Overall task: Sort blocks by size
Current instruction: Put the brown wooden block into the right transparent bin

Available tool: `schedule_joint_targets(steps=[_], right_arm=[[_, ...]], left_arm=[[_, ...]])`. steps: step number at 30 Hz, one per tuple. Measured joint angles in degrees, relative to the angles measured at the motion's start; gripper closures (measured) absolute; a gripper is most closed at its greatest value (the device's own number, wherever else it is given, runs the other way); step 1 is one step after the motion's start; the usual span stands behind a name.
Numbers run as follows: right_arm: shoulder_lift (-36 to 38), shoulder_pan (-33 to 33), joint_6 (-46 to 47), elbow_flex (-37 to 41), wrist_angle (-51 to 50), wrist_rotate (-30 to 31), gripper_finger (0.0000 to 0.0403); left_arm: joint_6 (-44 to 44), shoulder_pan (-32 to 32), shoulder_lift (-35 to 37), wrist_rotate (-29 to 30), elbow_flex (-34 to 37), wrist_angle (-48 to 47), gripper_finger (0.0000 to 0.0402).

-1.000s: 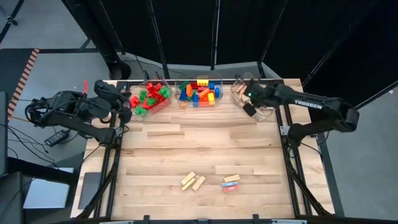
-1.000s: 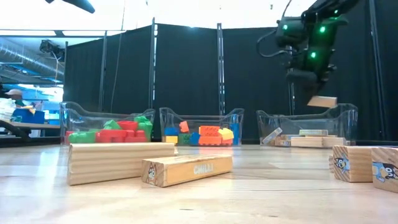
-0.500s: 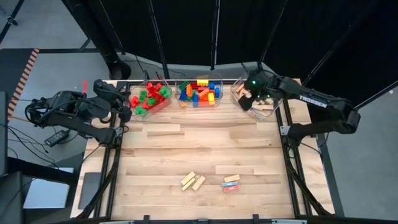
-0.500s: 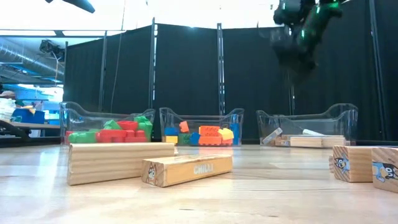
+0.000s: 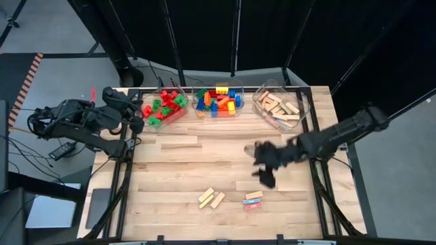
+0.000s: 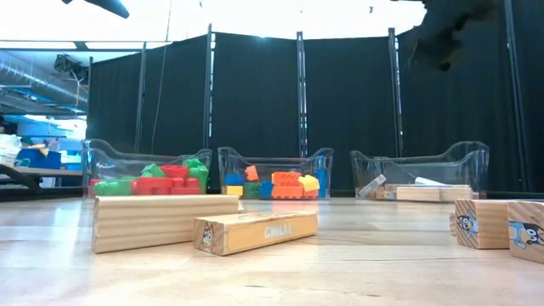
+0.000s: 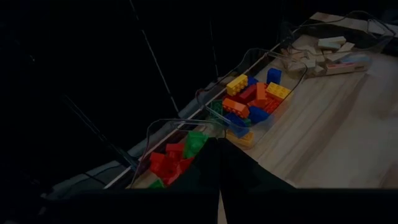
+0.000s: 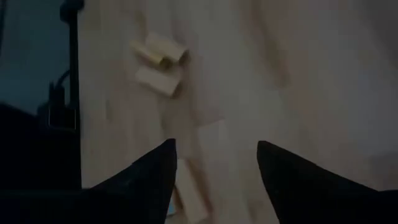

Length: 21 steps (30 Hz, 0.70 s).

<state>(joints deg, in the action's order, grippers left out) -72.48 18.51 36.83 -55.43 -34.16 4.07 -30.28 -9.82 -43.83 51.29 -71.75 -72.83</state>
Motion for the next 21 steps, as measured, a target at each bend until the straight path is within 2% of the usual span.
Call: schedule_joint_targets(steps=[2,5,11,17,21], right_arm=[[-3.8,4.09,1.1,0.01,2.74,1.98,0.0171],[-10.28,7.48,1.71,-0.24,6.94,1.77,0.0177],[-20.25,8.82,0.78,-3.26,7.05,0.64,0.0185],[-24.17,10.2,0.66,-3.48,7.48,-4.07,0.0186],[-24.23,12.2,-0.69,-3.58,9.01,-3.55,0.0189]], left_arm=[[0.0,0.0,0.0,0.0,0.0,-0.08,0.0397],[0.0,-0.01,0.0,-0.02,0.0,-0.21,0.0397],[0.0,0.01,0.0,-0.04,0.0,-0.37,0.0397],[0.0,0.01,0.0,-0.41,0.0,-0.47,0.0397],[0.0,0.0,-0.02,-0.57,0.0,-1.28,0.0397]])
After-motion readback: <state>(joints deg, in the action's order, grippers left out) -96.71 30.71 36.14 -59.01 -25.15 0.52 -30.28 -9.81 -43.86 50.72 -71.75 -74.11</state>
